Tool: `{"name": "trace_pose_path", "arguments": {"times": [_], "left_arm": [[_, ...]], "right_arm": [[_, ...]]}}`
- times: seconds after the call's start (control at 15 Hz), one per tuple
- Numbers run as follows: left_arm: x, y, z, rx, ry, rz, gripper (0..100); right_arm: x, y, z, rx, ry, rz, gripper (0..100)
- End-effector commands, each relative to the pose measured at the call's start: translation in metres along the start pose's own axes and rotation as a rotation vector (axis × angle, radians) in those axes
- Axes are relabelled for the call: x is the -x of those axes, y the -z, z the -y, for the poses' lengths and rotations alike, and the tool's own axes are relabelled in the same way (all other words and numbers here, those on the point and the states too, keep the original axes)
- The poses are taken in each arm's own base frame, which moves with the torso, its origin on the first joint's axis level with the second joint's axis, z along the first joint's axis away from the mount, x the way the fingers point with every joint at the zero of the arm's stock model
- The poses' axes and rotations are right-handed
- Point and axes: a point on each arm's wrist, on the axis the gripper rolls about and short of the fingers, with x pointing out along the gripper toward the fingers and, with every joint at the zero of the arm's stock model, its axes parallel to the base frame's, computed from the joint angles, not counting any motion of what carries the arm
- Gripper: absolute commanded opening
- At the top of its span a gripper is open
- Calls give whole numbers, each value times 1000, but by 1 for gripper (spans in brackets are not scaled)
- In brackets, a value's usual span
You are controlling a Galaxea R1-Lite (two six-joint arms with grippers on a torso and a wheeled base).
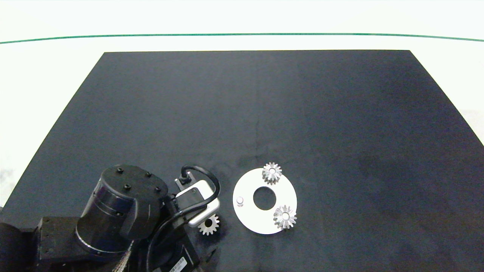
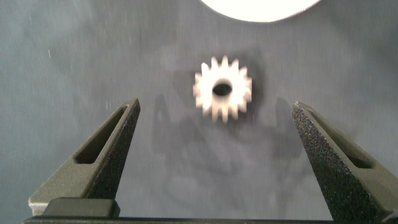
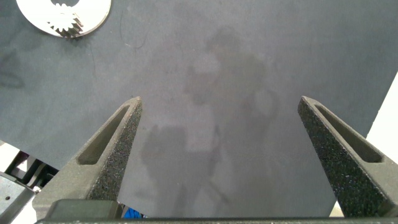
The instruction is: Install three planetary gears onto the carrier pins
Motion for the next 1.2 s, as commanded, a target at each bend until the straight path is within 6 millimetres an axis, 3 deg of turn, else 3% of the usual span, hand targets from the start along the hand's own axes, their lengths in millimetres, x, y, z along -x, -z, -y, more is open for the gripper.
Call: {"name": "trace_pose_path", "arguments": {"times": [0.07, 0.73, 1.2], "left_arm": [[-15, 1, 5, -12, 10, -29, 100], [-28, 2, 12, -10, 20, -42, 100], [-28, 5, 13, -15, 25, -51, 86]], "right_arm": [[0, 0, 0, 3, 1, -3, 100], [0, 1, 0, 3, 1, -3, 100], [0, 1, 0, 3, 1, -3, 100]]}}
